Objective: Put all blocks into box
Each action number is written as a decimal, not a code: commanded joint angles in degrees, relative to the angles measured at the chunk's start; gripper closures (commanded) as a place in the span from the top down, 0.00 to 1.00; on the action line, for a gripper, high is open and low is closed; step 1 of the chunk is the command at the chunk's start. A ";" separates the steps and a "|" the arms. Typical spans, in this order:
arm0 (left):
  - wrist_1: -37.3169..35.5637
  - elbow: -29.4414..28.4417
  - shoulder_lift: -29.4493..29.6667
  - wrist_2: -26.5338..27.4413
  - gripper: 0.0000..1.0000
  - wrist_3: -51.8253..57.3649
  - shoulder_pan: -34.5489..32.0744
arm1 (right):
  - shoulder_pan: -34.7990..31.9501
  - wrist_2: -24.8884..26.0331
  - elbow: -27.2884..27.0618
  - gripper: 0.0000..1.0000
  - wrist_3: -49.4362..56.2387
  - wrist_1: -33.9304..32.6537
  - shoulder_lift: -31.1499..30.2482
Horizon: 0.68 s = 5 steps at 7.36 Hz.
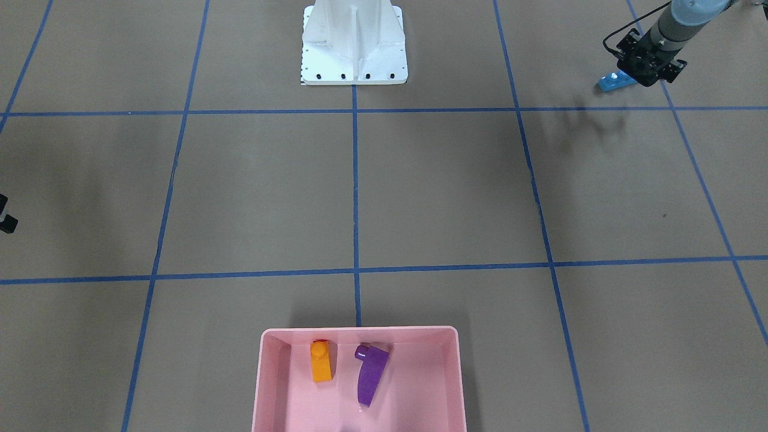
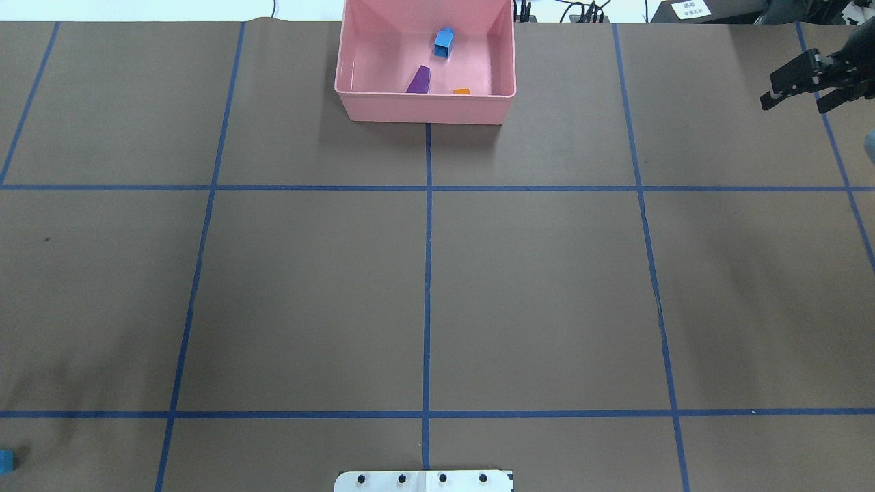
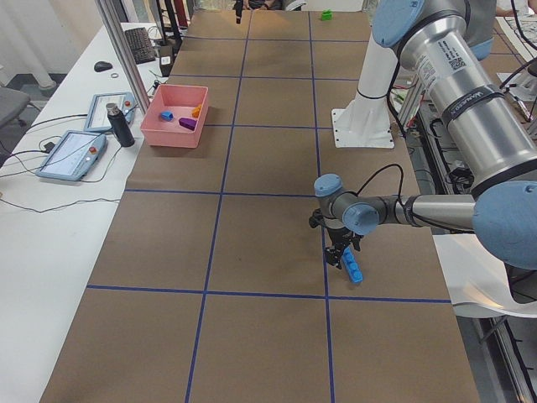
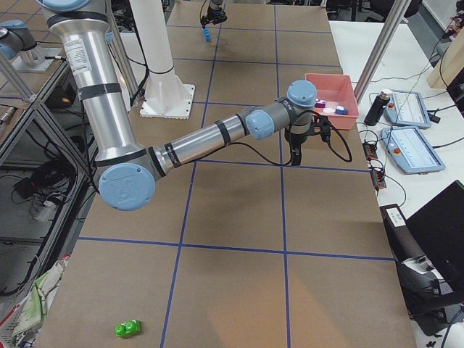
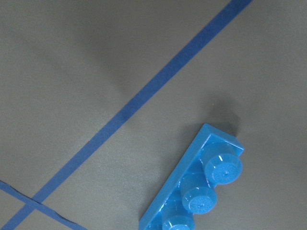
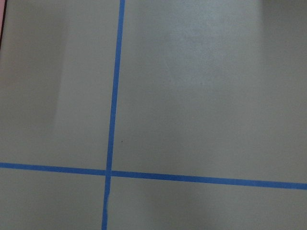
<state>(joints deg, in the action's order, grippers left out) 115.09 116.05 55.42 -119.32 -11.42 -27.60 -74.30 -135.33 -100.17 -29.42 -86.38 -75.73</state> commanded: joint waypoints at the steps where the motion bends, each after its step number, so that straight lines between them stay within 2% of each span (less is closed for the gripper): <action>1: -0.04 -0.56 0.56 0.84 1.00 -0.35 3.33 | -1.37 -0.02 -0.37 1.00 1.72 -0.01 -1.96; 3: -0.13 -1.78 2.75 1.02 1.00 -2.62 5.35 | -3.03 -0.02 -0.20 1.00 7.40 -0.01 -4.06; 5: -0.13 -2.84 4.34 3.64 1.00 -5.44 7.82 | -5.23 -0.20 -0.46 1.00 10.95 -0.01 -7.23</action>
<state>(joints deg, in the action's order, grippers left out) 114.97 114.01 58.70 -117.04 -15.35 -21.13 -78.25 -135.46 -100.52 -20.73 -86.40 -81.11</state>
